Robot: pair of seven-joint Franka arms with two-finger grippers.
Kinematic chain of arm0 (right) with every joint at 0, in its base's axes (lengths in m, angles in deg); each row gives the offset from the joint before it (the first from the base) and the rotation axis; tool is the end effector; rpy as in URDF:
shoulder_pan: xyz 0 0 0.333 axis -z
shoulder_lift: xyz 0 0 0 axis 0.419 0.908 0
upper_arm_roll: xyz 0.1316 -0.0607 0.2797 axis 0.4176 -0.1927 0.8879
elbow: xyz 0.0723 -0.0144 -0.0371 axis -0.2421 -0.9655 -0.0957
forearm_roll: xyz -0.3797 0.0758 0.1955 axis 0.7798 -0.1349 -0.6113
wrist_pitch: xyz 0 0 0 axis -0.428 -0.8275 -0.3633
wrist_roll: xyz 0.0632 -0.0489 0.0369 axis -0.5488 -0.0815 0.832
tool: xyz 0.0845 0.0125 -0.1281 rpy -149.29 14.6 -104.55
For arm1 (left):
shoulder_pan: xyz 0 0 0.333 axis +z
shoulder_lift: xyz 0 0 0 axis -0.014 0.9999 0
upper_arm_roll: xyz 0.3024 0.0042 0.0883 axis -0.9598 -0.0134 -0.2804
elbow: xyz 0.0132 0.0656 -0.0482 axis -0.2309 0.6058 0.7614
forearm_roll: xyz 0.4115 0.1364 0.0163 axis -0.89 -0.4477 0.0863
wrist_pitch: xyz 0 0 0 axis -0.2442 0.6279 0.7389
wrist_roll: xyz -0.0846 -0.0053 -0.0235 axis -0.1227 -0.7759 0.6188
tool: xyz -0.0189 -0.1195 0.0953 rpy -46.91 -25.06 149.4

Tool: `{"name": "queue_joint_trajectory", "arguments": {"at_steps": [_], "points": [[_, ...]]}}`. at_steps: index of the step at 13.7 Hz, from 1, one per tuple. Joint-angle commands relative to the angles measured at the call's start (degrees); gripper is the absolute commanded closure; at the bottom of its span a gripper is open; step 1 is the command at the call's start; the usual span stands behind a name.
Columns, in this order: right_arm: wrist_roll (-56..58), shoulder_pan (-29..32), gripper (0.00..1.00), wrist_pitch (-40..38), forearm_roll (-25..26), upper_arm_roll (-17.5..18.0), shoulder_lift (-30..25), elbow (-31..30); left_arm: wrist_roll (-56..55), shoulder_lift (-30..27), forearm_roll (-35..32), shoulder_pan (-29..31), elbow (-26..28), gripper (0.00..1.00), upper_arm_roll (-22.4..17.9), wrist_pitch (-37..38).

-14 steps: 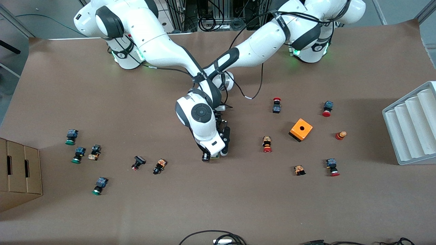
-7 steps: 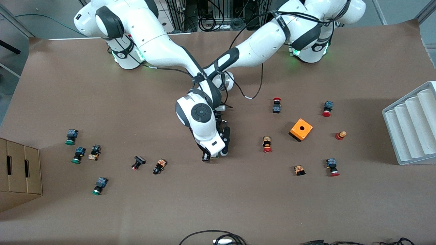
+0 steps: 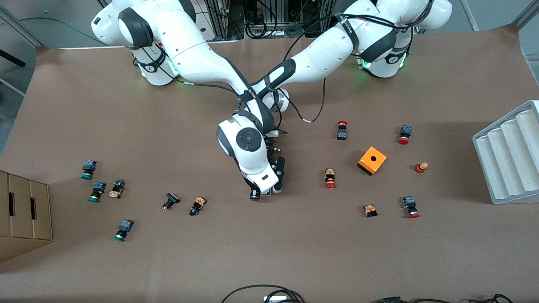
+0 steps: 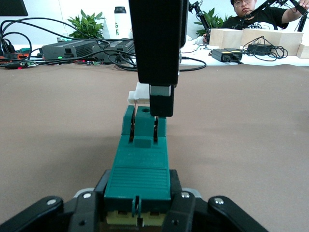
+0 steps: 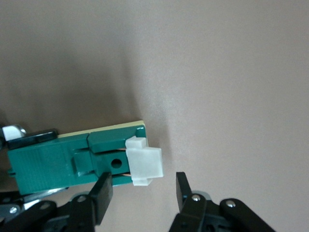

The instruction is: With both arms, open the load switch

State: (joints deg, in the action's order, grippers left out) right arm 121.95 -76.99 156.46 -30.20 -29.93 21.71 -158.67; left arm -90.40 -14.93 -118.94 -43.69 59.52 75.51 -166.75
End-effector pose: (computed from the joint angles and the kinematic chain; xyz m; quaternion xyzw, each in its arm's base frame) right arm 0.6200 0.4799 0.1525 0.7605 0.6439 0.0630 0.0552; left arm 0.4033 -0.5836 0.0100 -0.8123 -0.0111 -0.5832 0.0027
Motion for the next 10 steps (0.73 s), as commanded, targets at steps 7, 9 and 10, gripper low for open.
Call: {"name": "queue_joint_trajectory", "arguments": {"at_steps": [7,9,10], "points": [[-1.54,-0.96,0.38,2.1,-0.91,-0.1,0.48,-0.38,-0.75,0.54,-0.53,-0.62,-0.86,0.61,-0.61,0.19],[-1.28,-0.96,0.38,2.2,-0.91,-0.1,0.57,-0.38,-0.75,0.54,-0.53,-0.62,-0.86,0.61,-0.61,0.19],[-1.1,-0.96,0.38,2.2,-0.91,-0.1,0.57,-0.38,-0.75,0.54,-0.53,-0.62,-0.86,0.61,-0.61,0.19]]}}
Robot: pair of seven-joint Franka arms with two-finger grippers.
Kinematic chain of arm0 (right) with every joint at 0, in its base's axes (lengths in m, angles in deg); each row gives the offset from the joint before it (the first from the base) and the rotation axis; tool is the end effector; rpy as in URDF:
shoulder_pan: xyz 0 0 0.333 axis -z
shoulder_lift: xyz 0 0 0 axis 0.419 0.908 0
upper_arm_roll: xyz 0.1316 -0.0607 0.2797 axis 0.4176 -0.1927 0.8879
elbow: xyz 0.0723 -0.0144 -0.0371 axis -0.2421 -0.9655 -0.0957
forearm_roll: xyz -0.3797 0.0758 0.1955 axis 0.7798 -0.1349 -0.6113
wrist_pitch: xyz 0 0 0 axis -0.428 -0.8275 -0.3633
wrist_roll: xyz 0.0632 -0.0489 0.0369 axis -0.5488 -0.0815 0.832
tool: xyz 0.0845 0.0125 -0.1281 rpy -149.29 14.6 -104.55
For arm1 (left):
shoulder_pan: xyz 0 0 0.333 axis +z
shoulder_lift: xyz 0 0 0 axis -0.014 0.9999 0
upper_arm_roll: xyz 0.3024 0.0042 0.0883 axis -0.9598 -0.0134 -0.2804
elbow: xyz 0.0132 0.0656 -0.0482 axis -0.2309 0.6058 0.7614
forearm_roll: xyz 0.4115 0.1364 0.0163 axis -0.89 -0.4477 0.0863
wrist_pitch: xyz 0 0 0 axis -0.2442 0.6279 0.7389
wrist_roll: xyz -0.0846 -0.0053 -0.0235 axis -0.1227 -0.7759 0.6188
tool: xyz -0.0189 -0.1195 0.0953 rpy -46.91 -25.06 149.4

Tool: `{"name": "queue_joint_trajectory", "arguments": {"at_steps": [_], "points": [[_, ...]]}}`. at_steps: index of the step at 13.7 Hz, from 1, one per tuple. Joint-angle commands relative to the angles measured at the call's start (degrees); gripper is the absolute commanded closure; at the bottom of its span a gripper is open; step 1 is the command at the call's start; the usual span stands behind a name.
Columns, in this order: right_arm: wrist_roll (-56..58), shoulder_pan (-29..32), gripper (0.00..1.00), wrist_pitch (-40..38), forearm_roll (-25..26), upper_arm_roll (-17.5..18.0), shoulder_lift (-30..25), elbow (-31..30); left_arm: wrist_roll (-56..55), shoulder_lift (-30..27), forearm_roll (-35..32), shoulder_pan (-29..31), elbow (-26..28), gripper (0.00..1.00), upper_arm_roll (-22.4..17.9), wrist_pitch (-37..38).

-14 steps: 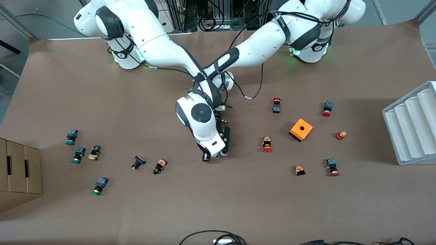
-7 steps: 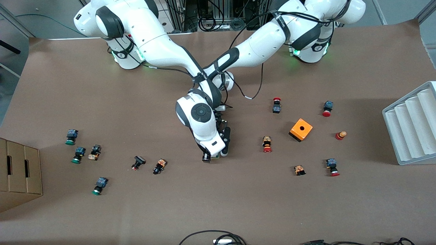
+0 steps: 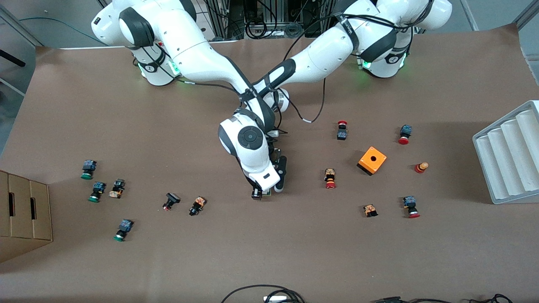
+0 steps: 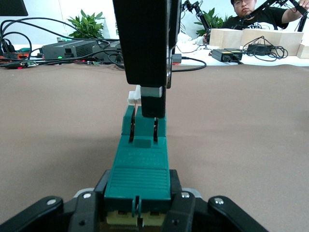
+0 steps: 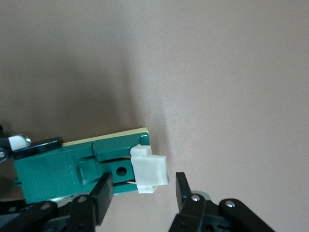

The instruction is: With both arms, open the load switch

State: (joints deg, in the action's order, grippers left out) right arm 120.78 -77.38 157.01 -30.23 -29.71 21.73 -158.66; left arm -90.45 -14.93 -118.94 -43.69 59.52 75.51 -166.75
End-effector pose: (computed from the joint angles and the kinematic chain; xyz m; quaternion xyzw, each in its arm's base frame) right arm 0.6161 0.4868 0.1528 0.7639 0.6396 0.0682 0.0531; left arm 0.4033 -0.5836 0.0100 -0.8123 -0.0115 -0.5832 0.0025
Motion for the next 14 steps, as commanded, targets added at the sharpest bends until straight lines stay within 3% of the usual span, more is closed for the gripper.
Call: {"name": "queue_joint_trajectory", "arguments": {"at_steps": [1,10,12,14], "points": [[0.06,-0.57,0.39,1.65,-0.87,-0.32,0.54,-0.39,-0.7,0.54,-0.53,-0.62,-0.86,0.61,-0.61,0.19],[-0.64,-1.89,0.4,1.74,-0.87,-0.32,0.98,-0.39,-0.7,0.54,-0.53,-0.62,-0.86,0.61,-0.61,0.19],[-0.64,-2.33,0.47,1.74,-0.87,-0.23,0.98,-0.39,-0.7,0.54,-0.53,-0.62,-0.86,0.61,-0.61,0.19],[-0.73,-2.33,0.47,1.74,-0.87,-0.23,0.98,-0.39,-0.7,0.54,-0.53,-0.62,-0.86,0.61,-0.61,0.19]]}}
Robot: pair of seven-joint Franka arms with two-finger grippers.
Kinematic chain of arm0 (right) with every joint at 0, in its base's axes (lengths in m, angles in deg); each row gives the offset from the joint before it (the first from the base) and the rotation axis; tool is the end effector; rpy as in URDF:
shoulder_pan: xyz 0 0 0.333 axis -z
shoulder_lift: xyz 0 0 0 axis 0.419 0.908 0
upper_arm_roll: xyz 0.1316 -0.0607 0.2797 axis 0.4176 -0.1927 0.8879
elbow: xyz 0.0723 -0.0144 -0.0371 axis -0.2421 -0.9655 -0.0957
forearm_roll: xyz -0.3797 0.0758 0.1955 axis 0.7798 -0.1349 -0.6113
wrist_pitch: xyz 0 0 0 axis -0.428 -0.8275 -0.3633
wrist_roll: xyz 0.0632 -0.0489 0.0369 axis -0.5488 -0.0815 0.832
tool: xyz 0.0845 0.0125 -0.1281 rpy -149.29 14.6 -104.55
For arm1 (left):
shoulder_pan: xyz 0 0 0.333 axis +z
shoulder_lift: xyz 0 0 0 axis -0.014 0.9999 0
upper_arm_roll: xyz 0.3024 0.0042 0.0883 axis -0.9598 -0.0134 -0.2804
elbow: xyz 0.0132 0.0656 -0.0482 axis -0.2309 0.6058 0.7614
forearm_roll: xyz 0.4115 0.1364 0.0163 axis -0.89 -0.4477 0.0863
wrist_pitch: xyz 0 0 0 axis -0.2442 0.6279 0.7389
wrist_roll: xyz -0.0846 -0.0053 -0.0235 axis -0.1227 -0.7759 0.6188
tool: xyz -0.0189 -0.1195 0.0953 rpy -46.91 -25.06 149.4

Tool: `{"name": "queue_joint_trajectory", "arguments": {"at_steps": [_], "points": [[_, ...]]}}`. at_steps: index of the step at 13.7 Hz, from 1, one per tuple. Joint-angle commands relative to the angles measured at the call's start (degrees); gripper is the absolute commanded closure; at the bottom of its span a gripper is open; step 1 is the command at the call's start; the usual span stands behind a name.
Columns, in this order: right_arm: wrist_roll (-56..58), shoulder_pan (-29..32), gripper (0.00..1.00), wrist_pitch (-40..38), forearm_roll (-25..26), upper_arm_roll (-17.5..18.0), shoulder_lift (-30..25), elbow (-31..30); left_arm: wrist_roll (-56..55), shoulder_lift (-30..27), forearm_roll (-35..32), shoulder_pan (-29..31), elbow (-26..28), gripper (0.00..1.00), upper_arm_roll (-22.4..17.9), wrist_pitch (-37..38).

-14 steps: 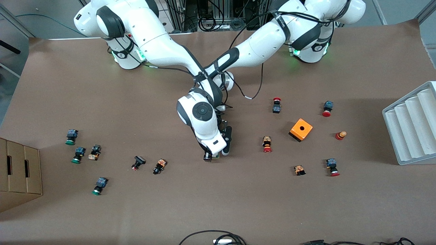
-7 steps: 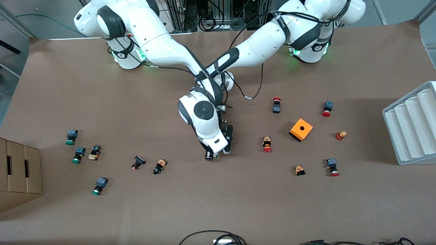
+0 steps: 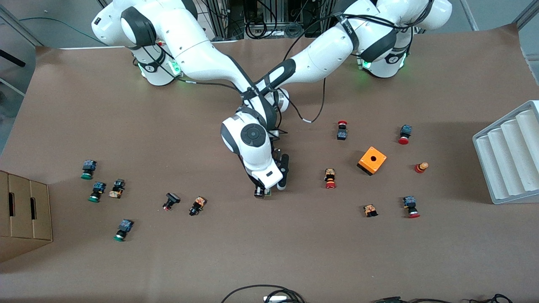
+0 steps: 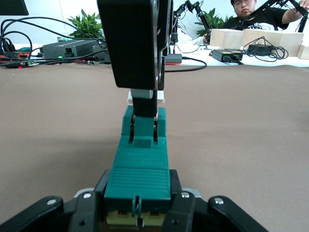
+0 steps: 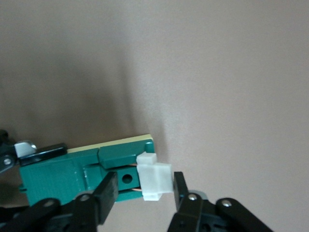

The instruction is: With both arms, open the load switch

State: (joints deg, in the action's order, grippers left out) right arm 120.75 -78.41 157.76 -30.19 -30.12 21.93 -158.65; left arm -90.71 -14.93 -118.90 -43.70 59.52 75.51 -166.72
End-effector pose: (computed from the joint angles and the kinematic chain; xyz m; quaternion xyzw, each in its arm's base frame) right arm 0.6114 0.4951 0.1527 0.7587 0.6447 0.0741 0.0564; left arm 0.4032 -0.5836 0.0100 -0.8122 -0.0136 -0.5832 0.0014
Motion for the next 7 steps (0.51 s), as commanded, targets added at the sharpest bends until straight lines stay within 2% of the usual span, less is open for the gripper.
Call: {"name": "queue_joint_trajectory", "arguments": {"at_steps": [1,7], "points": [[-0.79,-1.38,0.47,0.98,-0.91,0.18,0.78,-0.4,-0.45,0.54,-0.58,-0.6,-0.86,0.61,-0.61,0.16],[-0.7,-1.64,0.47,0.89,-1.09,0.09,0.43,-0.4,-0.36,0.45,-0.58,-0.6,-0.86,0.61,-0.61,0.16]]}}
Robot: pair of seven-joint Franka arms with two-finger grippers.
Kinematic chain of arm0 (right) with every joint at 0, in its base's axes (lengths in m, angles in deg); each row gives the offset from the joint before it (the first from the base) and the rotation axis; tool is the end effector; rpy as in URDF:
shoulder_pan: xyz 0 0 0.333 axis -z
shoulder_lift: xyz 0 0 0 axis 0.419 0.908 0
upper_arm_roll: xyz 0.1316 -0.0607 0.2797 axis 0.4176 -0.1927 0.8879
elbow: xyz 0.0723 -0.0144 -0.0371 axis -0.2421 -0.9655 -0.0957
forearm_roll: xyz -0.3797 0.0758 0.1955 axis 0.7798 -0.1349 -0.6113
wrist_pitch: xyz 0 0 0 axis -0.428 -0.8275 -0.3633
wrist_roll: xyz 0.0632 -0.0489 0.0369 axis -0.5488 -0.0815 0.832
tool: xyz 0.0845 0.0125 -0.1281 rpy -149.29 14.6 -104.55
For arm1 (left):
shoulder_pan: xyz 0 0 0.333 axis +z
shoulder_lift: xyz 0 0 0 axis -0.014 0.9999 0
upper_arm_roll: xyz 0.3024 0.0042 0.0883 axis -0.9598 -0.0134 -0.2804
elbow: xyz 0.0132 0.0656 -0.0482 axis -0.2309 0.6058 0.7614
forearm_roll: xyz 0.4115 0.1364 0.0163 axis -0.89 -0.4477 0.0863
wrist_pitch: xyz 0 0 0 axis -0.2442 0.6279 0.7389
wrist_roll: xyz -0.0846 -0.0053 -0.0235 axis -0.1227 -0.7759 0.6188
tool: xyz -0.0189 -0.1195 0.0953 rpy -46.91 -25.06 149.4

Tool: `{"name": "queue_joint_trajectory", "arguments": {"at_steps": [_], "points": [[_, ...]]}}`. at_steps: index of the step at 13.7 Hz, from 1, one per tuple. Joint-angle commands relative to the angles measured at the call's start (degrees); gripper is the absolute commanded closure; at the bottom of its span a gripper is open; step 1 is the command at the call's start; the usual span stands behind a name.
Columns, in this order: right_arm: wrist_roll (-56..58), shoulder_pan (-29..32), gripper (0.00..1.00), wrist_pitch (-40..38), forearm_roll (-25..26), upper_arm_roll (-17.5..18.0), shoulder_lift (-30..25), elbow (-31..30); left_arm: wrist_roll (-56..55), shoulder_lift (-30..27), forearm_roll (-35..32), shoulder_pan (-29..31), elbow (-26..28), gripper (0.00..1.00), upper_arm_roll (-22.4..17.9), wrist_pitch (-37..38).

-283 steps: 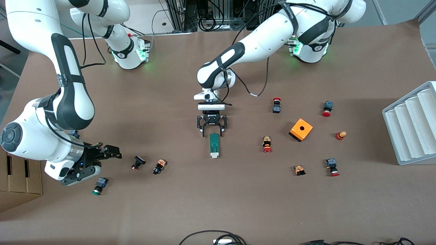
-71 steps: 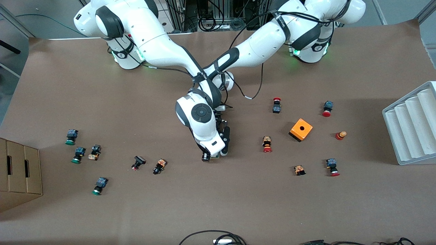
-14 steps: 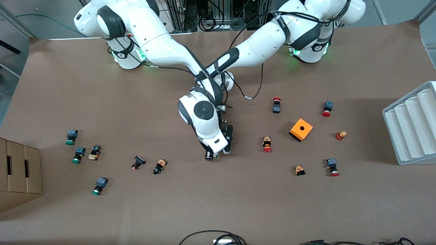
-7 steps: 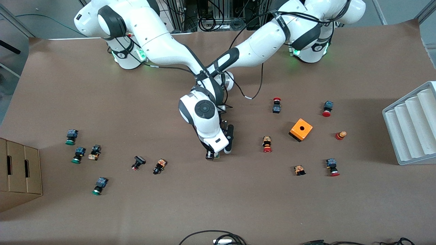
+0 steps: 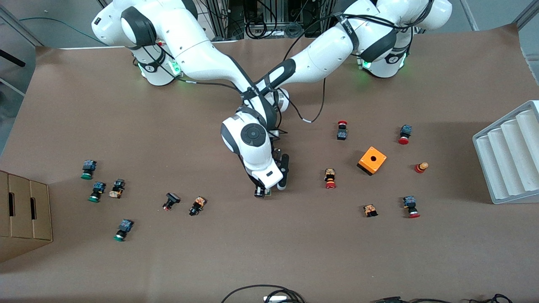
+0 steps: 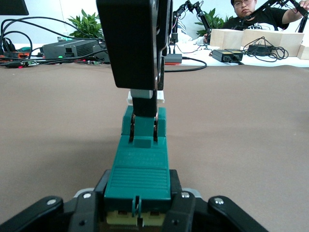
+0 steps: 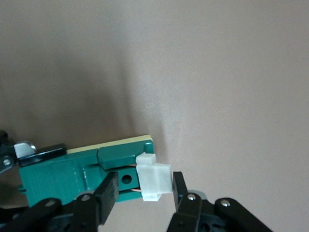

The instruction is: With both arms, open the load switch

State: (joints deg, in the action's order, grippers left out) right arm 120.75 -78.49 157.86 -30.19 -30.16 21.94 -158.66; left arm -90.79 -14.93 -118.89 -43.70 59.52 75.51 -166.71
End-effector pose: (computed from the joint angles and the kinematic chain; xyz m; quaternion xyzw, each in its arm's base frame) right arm 0.6112 0.4957 0.1528 0.7584 0.6450 0.0748 0.0567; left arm 0.4032 -0.5835 0.0100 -0.8122 -0.0142 -0.5832 0.0011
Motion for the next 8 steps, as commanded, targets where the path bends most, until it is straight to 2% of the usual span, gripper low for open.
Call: {"name": "queue_joint_trajectory", "arguments": {"at_steps": [1,8], "points": [[-0.61,-1.56,0.47,0.8,-1.09,0.13,0.33,-0.39,-0.28,0.45,-0.58,-0.6,-0.87,0.61,-0.62,0.14],[-0.44,-1.65,0.47,0.53,-1.0,0.22,-0.02,-0.48,-0.28,0.45,-0.58,-0.6,-0.87,0.61,-0.62,0.14]]}}
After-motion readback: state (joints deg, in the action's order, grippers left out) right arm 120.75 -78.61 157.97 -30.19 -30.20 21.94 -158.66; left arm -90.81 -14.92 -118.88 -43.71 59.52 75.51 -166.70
